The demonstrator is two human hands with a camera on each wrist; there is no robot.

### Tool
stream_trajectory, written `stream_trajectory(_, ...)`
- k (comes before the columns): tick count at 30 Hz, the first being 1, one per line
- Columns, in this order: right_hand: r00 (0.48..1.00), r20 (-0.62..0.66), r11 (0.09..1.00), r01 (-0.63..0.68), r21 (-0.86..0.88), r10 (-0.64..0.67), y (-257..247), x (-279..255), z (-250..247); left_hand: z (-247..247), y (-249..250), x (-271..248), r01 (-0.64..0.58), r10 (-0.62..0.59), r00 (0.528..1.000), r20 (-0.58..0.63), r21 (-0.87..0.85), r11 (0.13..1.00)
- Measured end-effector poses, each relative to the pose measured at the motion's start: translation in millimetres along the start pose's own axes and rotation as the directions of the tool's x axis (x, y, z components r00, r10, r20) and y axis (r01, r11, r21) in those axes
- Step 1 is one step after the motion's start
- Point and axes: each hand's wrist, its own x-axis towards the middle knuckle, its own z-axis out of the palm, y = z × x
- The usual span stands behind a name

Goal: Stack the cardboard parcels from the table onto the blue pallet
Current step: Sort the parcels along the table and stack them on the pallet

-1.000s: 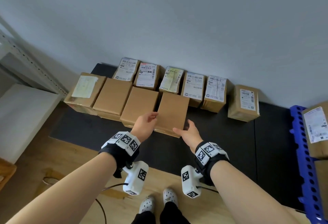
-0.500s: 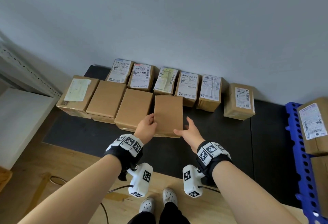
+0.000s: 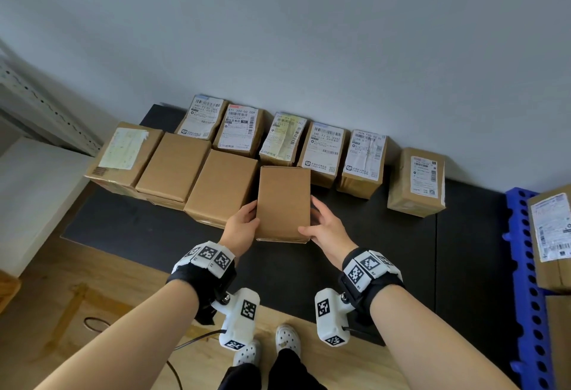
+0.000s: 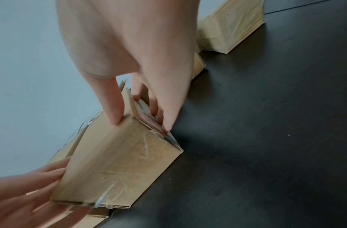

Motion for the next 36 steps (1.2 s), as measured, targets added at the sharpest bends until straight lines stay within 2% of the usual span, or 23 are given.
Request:
stream_trajectory(4, 0.999, 0.036, 1.0, 0.002, 0.008, -0.002, 2, 2, -4, 1, -5, -7, 0.022, -0.023, 1.0, -0.016, -0.075, 0.997)
stream_trajectory(10, 0.999, 0.035, 0.999, 0.041, 0.017, -0.041, 2, -12, -6, 5, -2, -23, -0.022, 0.02, 1.0, -0.015, -0.097, 0.995)
stream_trajectory(16, 0.992, -0.027, 0.991, 0.122, 0.056, -0.121, 2, -56, -8, 10, 4, -57, -0.141, 0.142, 0.989, 0.027, -0.045, 0.989)
stream_trajectory(21, 0.971, -0.108, 0.973, 0.222, 0.065, -0.215, 7, -111, -7, 14, 5, -100, -0.257, 0.259, 0.96, 0.106, -0.037, 0.966)
stream_trajectory(25, 0.937, -0.213, 0.954, 0.294, 0.052, -0.277, 15, -168, -8, 18, 4, -143, -0.344, 0.339, 0.923, 0.179, -0.006, 0.939)
stream_trajectory(31, 0.854, -0.387, 0.921, 0.388, 0.026, -0.349, 23, -258, -25, 51, 7, -202, -0.473, 0.443, 0.84, 0.312, 0.023, 0.881)
stream_trajectory(34, 0.798, -0.474, 0.9, 0.436, 0.027, -0.373, 28, -299, -44, 80, 13, -234, -0.536, 0.487, 0.781, 0.39, 0.021, 0.844)
stream_trajectory(36, 0.753, -0.527, 0.884, 0.468, 0.008, -0.394, 31, -327, -59, 102, 15, -256, -0.603, 0.523, 0.725, 0.448, 0.045, 0.797)
